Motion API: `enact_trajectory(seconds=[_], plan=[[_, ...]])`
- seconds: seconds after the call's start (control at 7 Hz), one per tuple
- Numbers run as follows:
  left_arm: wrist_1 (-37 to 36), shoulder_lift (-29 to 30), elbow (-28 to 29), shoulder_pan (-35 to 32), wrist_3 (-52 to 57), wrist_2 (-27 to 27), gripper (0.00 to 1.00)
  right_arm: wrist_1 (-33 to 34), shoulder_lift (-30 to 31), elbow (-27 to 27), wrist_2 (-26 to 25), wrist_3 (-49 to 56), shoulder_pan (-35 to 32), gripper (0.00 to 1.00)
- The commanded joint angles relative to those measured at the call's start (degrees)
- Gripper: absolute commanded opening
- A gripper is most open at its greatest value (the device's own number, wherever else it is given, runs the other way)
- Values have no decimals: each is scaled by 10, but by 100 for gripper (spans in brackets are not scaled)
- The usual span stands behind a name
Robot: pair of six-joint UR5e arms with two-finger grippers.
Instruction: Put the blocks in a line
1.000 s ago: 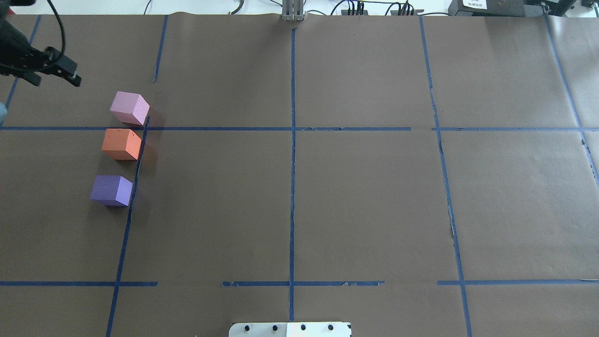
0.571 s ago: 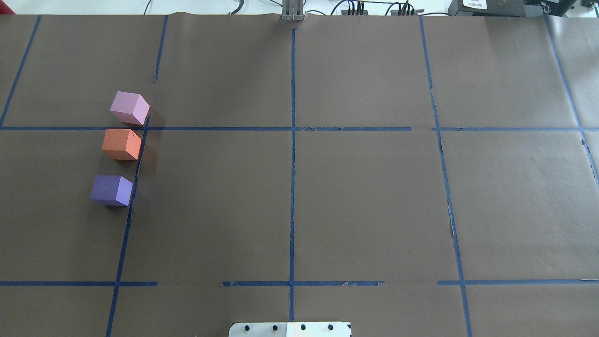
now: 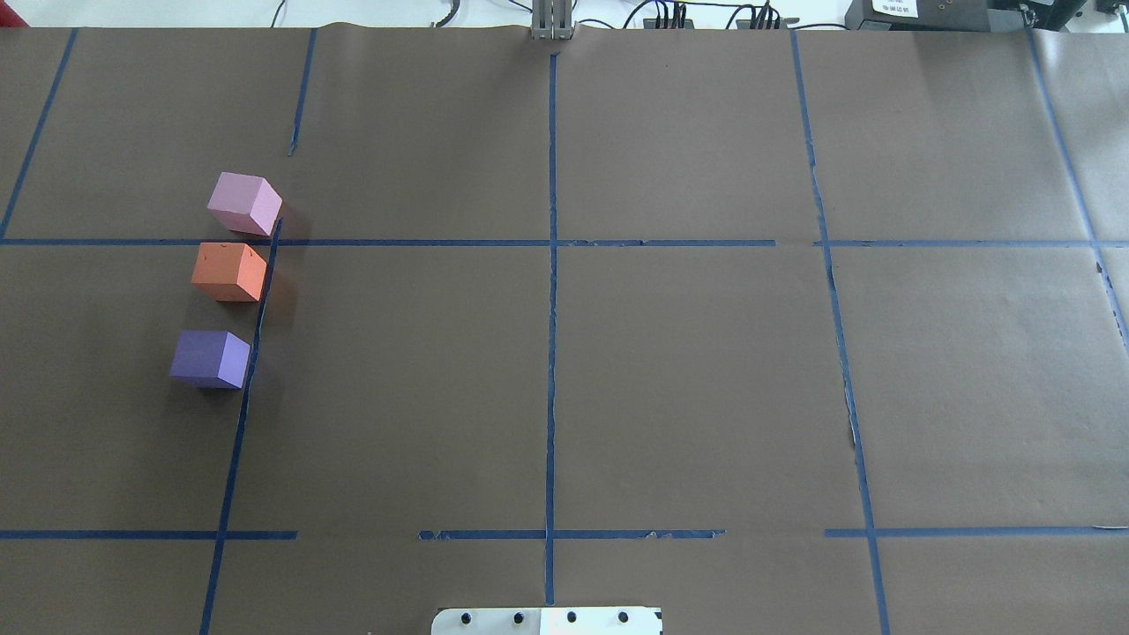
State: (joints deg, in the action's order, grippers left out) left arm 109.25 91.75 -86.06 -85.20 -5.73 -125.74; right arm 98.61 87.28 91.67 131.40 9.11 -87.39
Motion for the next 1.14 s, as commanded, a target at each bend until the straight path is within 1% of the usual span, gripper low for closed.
enact_trajectory(seconds=[0.0,0.29,0.43,0.57,1.0], plan=[[16,-8,14,-1,-2,-30,100,0,0,0,0,0,0,100],[1,-2,9,-16,-4,-52,100,0,0,0,0,0,0,100],[-30,3,-3,-31,0,-56,100,0,0,0,0,0,0,100],[-38,3,-13,-32,2,-56,100,0,0,0,0,-1,0,100],[-32,2,-13,-32,3,-51,100,0,0,0,0,-1,0,100]])
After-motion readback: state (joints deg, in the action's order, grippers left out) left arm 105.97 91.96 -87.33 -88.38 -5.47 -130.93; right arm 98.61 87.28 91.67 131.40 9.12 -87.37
